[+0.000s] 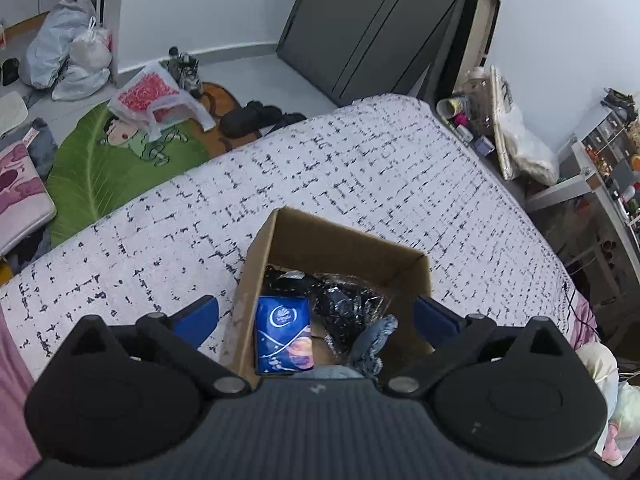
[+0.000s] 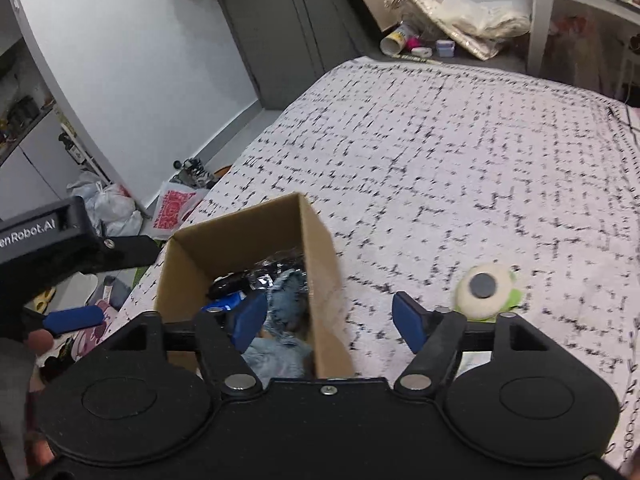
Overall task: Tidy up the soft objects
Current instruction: 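Open both grippers to release the pouch and denim heart into the box, then move the left gripper to the white wrapped item and the right gripper to the burger toy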
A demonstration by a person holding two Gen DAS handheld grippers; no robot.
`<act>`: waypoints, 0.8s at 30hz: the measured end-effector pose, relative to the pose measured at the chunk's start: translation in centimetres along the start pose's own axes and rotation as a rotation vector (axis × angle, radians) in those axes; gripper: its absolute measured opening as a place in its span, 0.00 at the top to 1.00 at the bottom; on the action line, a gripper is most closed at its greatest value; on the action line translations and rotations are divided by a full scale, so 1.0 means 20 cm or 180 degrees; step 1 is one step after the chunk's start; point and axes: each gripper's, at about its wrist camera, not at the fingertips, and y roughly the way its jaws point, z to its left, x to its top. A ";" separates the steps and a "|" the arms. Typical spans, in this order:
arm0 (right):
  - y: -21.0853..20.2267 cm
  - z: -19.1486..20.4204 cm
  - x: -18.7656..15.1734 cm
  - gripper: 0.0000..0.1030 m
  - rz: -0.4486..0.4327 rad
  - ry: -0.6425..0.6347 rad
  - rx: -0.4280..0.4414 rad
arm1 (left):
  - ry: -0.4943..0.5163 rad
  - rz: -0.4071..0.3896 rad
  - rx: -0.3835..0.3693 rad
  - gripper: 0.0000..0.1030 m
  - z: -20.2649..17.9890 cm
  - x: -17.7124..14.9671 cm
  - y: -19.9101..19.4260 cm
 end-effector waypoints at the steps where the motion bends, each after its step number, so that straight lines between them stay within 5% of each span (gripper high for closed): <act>1: -0.02 -0.01 0.00 0.29 -0.0027 -0.0007 -0.0023 | 0.0025 -0.0040 0.0002 0.00 -0.01 0.00 -0.01; 9: -0.13 -0.12 -0.01 0.06 -0.0311 0.0057 0.0007 | 0.0124 -0.0275 -0.0004 0.00 -0.11 -0.05 -0.10; 24: -0.28 -0.37 -0.01 0.00 -0.0438 0.0104 0.0333 | 0.0407 -0.0255 -0.0023 0.00 -0.35 -0.16 -0.15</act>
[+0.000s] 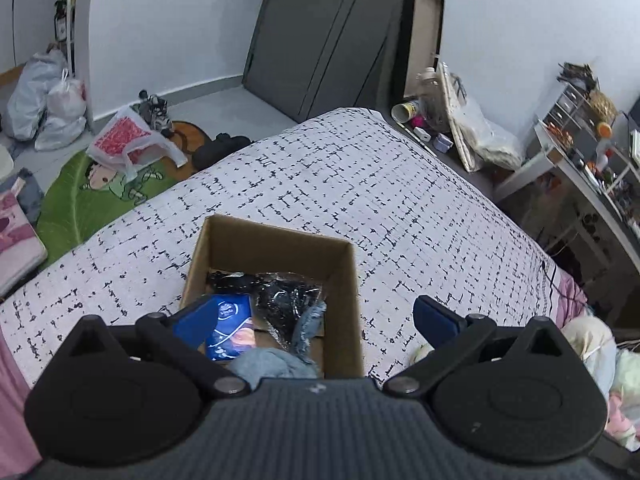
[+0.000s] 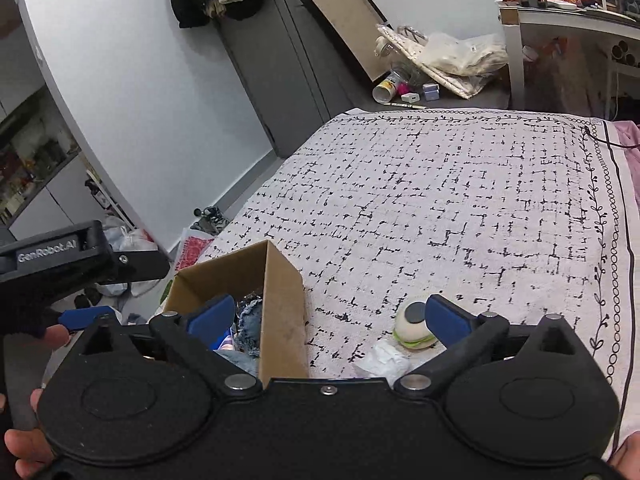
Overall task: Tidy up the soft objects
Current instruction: 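Move the left gripper to the white wrapped item and the right gripper to the burger toy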
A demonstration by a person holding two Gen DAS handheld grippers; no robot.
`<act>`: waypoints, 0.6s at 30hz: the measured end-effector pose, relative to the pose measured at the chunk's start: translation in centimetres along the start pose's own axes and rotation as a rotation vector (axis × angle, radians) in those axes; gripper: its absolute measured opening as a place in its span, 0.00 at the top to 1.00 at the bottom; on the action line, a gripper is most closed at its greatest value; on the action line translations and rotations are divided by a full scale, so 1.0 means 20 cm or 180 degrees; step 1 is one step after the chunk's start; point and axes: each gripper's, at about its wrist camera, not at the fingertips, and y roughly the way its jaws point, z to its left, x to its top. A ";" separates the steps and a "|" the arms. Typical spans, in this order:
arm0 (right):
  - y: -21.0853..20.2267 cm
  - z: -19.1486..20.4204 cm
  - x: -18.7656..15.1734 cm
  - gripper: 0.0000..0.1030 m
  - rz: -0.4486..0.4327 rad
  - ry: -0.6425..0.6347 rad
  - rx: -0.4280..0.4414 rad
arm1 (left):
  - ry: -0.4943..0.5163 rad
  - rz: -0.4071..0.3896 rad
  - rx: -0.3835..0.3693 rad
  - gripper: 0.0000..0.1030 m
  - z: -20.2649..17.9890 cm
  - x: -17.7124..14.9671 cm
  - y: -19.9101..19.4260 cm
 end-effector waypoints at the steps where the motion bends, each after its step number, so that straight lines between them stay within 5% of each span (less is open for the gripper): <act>1: -0.01 -0.02 0.00 0.00 -0.0007 -0.0009 -0.0013 | 0.0024 0.0001 0.0002 0.00 -0.02 -0.01 0.00; 18: -0.16 -0.32 0.00 0.00 -0.0221 0.0022 -0.0411 | 0.0128 0.0129 0.0167 0.00 -0.25 -0.13 0.02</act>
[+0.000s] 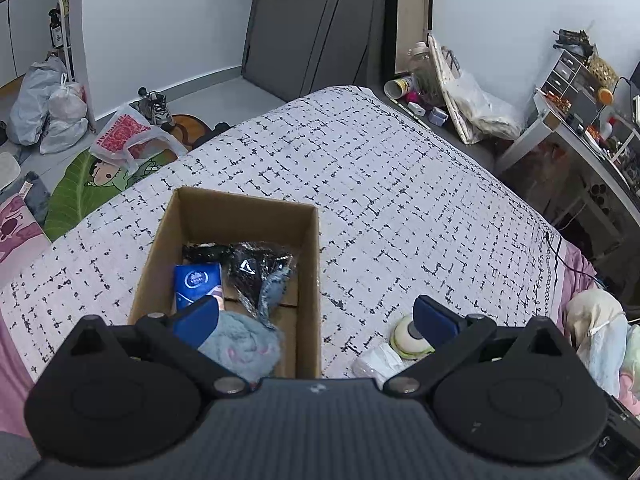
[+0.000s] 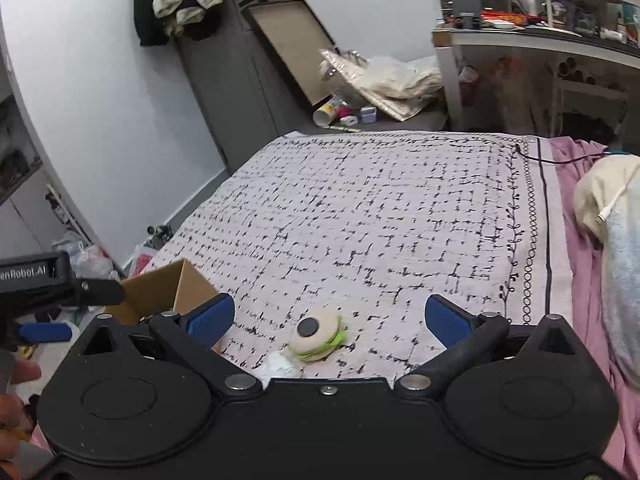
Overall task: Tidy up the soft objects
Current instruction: 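Move the left gripper to the white wrapped item and the right gripper to the burger toy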
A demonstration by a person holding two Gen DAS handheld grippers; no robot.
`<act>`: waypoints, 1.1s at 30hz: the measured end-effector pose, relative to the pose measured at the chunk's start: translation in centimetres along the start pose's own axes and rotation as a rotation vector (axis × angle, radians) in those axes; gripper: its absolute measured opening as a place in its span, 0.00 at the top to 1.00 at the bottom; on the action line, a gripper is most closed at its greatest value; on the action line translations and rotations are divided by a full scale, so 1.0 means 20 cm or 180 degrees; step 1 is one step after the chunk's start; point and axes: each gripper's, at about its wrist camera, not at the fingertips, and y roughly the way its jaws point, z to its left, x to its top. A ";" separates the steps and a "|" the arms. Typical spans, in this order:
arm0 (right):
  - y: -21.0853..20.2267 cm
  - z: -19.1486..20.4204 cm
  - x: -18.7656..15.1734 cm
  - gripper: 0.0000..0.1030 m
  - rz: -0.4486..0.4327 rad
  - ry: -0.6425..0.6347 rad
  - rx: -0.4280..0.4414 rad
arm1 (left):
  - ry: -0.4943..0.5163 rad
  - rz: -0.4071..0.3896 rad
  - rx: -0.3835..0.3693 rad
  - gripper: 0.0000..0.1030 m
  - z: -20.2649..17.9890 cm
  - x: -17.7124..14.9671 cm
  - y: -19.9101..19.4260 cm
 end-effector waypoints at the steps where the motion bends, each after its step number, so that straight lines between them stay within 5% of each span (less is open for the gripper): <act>1: 0.00 -0.02 0.01 0.00 -0.0013 0.0021 0.0008 | 0.0006 0.0002 0.0001 0.00 -0.01 -0.01 0.00; 22: -0.01 -0.32 0.04 0.00 0.0017 0.0209 0.0306 | 0.0166 0.0088 -0.0022 0.00 -0.29 -0.13 0.09; 33: 0.11 -0.39 0.00 0.00 0.0230 0.0413 0.0453 | -0.0047 0.0236 -0.0044 0.05 -0.32 -0.23 0.22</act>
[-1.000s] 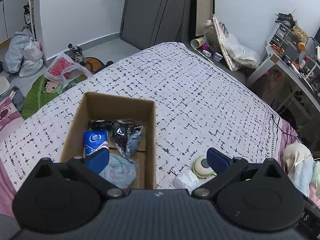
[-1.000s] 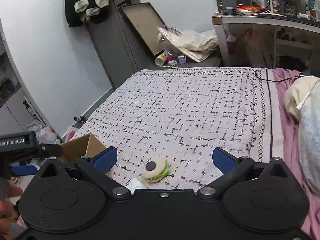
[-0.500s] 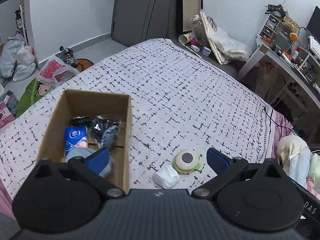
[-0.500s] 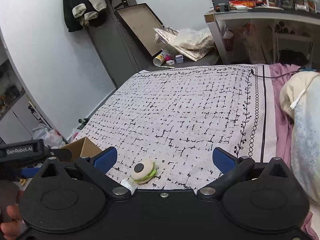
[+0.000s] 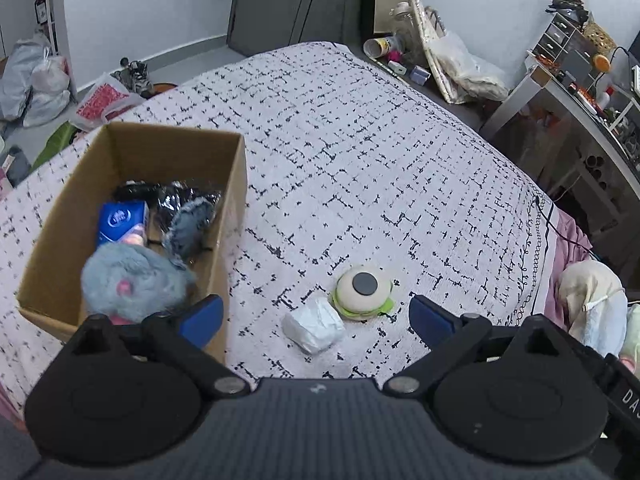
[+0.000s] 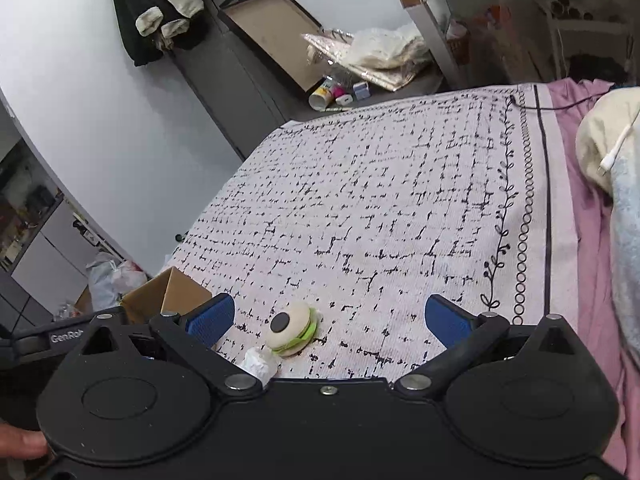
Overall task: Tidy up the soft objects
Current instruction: 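Move the left gripper to the white wrapped item and the right gripper to the burger toy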
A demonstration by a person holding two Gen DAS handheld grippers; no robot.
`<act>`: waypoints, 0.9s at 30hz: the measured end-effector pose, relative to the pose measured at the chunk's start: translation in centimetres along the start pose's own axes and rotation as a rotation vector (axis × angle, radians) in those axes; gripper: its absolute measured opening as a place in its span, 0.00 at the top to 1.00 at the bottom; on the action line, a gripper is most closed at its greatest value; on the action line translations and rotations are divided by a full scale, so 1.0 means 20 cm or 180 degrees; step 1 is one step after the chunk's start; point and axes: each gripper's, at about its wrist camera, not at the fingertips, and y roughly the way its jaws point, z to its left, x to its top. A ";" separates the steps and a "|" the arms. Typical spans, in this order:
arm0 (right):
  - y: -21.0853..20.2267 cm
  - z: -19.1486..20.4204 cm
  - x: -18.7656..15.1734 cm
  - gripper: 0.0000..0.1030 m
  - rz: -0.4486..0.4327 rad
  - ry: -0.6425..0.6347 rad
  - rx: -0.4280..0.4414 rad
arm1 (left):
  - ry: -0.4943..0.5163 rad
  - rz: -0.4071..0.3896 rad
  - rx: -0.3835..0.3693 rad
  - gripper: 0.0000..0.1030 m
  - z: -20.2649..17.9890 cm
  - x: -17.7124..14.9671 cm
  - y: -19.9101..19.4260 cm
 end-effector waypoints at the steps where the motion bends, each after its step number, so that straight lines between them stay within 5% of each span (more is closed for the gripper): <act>1: 0.01 0.00 0.00 0.00 0.0017 -0.0002 0.0013 | -0.0025 0.0015 -0.0009 0.06 0.00 -0.01 0.02; 9: 0.10 -0.03 0.00 0.01 0.0160 -0.0008 0.0166 | -0.0289 0.0255 -0.0067 0.31 0.01 -0.05 0.18; 20: 0.22 -0.08 0.01 0.02 0.0304 0.0170 0.0222 | -0.0280 0.0189 0.0153 0.35 -0.05 -0.07 0.29; 22: 0.24 -0.08 0.01 0.03 0.0326 0.0192 0.0248 | -0.0304 0.0189 0.0114 0.44 -0.06 -0.07 0.30; 27: 0.30 -0.10 0.02 0.09 0.0406 0.0292 0.0345 | -0.0342 0.0105 0.0249 0.47 -0.10 -0.11 0.31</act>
